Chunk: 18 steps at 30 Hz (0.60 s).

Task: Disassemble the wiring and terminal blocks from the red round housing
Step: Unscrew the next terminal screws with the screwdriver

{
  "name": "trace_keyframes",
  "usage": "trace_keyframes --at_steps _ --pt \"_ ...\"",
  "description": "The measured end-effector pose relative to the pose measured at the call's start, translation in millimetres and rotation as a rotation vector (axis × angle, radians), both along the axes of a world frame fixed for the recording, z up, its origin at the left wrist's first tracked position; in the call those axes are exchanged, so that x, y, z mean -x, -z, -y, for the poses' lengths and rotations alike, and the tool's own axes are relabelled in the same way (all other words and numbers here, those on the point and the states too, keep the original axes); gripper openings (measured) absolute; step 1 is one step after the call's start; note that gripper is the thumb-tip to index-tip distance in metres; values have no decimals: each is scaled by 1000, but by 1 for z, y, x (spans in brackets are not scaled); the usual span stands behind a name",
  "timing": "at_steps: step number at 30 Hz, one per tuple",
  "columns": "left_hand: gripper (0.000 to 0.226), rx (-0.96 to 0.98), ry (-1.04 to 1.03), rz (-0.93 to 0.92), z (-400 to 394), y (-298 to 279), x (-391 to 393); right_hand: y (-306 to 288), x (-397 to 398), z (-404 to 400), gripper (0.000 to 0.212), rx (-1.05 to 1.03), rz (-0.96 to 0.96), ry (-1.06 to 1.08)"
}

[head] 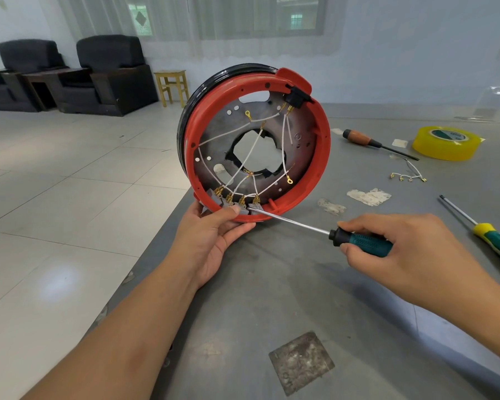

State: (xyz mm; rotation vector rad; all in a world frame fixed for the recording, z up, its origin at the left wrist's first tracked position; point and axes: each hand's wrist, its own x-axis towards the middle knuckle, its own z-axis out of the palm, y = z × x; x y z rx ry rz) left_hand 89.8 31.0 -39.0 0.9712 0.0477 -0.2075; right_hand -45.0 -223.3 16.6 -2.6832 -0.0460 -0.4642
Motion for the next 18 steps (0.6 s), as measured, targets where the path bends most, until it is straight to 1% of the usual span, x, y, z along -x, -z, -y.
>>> trace_keyframes --at_steps 9,13,18 --pt "48 -12 7 9 0 1 0 -5 0 3 24 69 14 -10" --pt "50 -19 7 9 1 2 -1 -3 2 1 27 72 27 -7" --pt "52 20 23 20 -1 3 -1 4 3 -4 31 57 49 -6"
